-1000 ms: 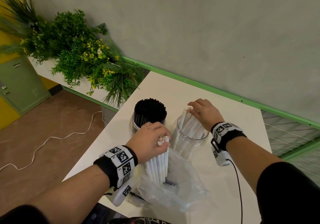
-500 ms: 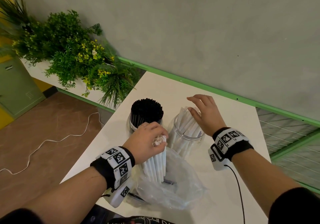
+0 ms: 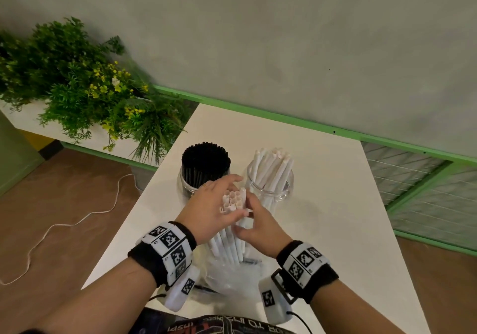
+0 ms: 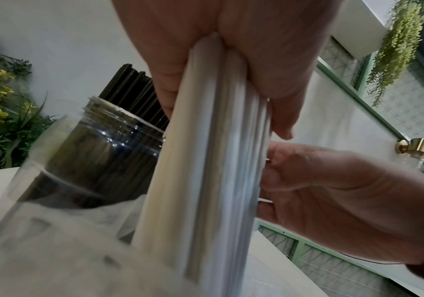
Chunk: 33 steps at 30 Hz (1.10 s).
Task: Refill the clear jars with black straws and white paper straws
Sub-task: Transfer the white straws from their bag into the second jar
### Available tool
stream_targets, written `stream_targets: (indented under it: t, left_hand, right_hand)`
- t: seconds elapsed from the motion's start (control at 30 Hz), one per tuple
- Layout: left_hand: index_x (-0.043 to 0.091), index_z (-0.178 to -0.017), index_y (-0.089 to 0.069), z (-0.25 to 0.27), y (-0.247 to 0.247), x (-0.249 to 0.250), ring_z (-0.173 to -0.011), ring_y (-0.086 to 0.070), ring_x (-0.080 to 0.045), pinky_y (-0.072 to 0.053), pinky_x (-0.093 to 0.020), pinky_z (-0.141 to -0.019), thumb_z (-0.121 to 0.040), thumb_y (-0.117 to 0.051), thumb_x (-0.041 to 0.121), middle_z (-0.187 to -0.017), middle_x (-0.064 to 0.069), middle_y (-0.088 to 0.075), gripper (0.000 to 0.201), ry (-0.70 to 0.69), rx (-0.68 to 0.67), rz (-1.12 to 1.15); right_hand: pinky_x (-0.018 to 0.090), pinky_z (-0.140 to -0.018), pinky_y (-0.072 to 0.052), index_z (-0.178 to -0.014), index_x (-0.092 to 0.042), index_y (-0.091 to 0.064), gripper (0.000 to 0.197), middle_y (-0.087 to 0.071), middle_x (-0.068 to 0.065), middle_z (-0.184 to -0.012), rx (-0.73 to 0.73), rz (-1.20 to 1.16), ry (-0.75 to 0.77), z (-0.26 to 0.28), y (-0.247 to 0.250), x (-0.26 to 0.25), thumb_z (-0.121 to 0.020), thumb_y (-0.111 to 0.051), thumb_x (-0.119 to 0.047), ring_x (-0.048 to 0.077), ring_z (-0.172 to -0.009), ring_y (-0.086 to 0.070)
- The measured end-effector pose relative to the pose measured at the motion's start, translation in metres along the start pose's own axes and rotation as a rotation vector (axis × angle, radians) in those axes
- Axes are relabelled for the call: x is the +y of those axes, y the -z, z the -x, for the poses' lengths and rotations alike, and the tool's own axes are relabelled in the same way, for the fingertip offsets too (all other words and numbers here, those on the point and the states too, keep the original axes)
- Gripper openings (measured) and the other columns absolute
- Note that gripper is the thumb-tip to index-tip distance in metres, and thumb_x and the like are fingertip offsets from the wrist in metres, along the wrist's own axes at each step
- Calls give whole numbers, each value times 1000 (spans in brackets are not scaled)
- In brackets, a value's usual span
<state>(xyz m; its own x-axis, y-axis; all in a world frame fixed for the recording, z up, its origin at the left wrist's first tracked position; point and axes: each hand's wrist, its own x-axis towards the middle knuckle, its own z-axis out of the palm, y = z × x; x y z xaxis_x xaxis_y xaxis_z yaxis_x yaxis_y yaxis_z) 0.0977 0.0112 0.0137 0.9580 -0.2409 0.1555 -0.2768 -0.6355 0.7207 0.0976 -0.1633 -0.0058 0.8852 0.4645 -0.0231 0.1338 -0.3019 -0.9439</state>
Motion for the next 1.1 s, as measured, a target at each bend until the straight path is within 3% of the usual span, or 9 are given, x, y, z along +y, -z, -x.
stream_targets:
  t: [0.2,0.3,0.43,0.57,0.63,0.8,0.9,1.0,1.1]
  left_hand:
    - [47,-128,-38,5,-4,-1,-109,-51,-3,-42,-24,-96,-77,-74,43,-109,19,-54,62,-42,28,34]
    - [39,-125,-47,4,-4,2,-111,-51,-6,-41,-24,-99,-79,-75,34,-112,16,-54,54,-64,88,44]
    - [26,-125,-56,2,-5,6,-110,-53,-7,-41,-24,-99,-81,-74,28,-115,13,-56,47,-104,108,27]
    - [27,-111,-66,3,-4,6,-101,-56,-8,-43,-26,-94,-84,-66,35,-105,14,-59,28,-158,74,-15]
    - [27,-104,-68,2,-3,5,-95,-57,-7,-44,-26,-90,-83,-55,45,-100,16,-58,31,-164,61,-33]
    - [28,-101,-67,5,-3,6,-94,-56,-8,-42,-26,-89,-83,-48,49,-98,15,-59,34,-161,52,-71]
    - [27,-99,-66,6,-3,9,-93,-55,-10,-40,-25,-86,-82,-44,49,-98,14,-60,36,-142,43,-102]
    - [25,-99,-65,8,-2,10,-91,-54,-12,-34,-21,-83,-82,-42,48,-96,12,-61,36,-129,38,-140]
    - [22,-100,-65,9,-3,11,-89,-54,-15,-33,-21,-81,-87,-55,34,-95,10,-60,20,-120,44,-160]
  right_hand:
    - [18,-79,-50,-117,-19,-50,47,-66,-4,-107,145,-137,-14,7,-7,-2,-78,-66,0,3,-97,-64]
    - [23,-85,-52,-121,-9,-52,45,-66,6,-114,191,-179,9,6,-9,0,-80,-67,1,13,-104,-64]
    - [21,-81,-51,-109,-11,-56,34,-68,5,-105,273,-196,-3,6,-8,1,-81,-72,0,13,-97,-65]
    - [42,-83,-54,-98,-3,-59,26,-66,13,-91,326,-241,-18,12,-4,7,-78,-76,-4,19,-87,-64]
    - [34,-79,-54,-96,0,-60,24,-65,12,-86,332,-223,-20,15,1,8,-79,-76,-4,16,-82,-62]
    - [22,-70,-50,-97,-14,-60,17,-67,6,-86,408,-87,39,22,4,2,-85,-70,-7,9,-77,-61]
    - [20,-71,-51,-106,-32,-49,34,-69,-3,-88,489,-32,116,24,5,-4,-91,-62,-5,7,-82,-66]
    - [13,-73,-48,-112,-34,-42,41,-68,-6,-94,523,-39,204,24,15,-17,-93,-55,0,9,-88,-68]
    - [24,-75,-51,-111,-32,-41,39,-68,-5,-95,557,-60,277,18,37,-38,-94,-52,1,25,-82,-68]
